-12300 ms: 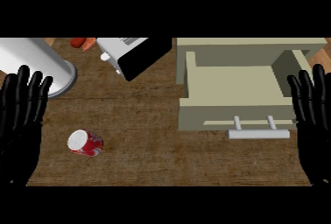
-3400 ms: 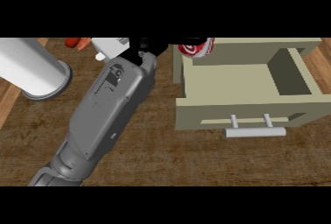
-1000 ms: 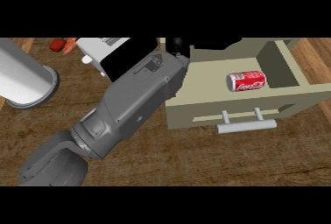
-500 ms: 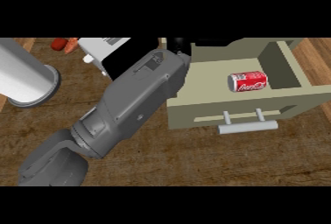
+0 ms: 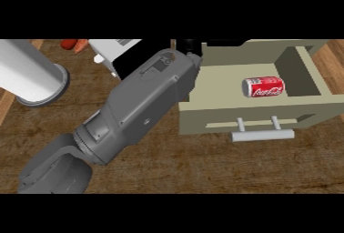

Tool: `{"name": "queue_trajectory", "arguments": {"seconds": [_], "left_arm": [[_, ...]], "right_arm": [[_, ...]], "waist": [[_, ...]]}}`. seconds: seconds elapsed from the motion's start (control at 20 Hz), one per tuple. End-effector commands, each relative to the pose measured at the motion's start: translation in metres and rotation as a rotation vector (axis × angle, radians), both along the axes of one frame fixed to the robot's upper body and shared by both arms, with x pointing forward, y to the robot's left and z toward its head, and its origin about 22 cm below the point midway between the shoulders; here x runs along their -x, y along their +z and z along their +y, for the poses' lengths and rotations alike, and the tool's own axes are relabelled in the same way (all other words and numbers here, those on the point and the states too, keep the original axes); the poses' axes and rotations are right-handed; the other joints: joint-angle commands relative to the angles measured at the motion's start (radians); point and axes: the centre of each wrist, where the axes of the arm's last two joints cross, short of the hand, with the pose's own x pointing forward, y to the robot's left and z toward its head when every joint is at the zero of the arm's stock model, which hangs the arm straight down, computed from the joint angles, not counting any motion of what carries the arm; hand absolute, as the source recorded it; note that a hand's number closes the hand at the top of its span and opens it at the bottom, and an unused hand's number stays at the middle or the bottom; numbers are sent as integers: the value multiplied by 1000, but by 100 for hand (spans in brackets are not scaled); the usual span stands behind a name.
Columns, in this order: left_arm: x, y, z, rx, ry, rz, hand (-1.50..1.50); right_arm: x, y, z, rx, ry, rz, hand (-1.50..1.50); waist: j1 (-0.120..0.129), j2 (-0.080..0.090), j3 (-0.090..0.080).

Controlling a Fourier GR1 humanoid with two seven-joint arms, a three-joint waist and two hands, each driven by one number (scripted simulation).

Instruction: Pick up the can, place it into the drawer and close the drawer

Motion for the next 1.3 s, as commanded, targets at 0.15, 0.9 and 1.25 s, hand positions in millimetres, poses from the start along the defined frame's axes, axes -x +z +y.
{"name": "queue_trajectory", "arguments": {"seconds": [0.15,0.9,1.25], "left_arm": [[7,9,-9,7,-12,11,-150],[-4,11,15,11,17,57,-150],[-5,35,32,4,39,38,-150]], "right_arm": [[-36,11,40,195,-33,-36,-150],[-152,-30,109,546,-46,-38,-150],[-203,-52,129,775,-38,-24,-150]], "waist": [[34,-2,-1],[65,-13,-1],[90,-19,-1]]}}
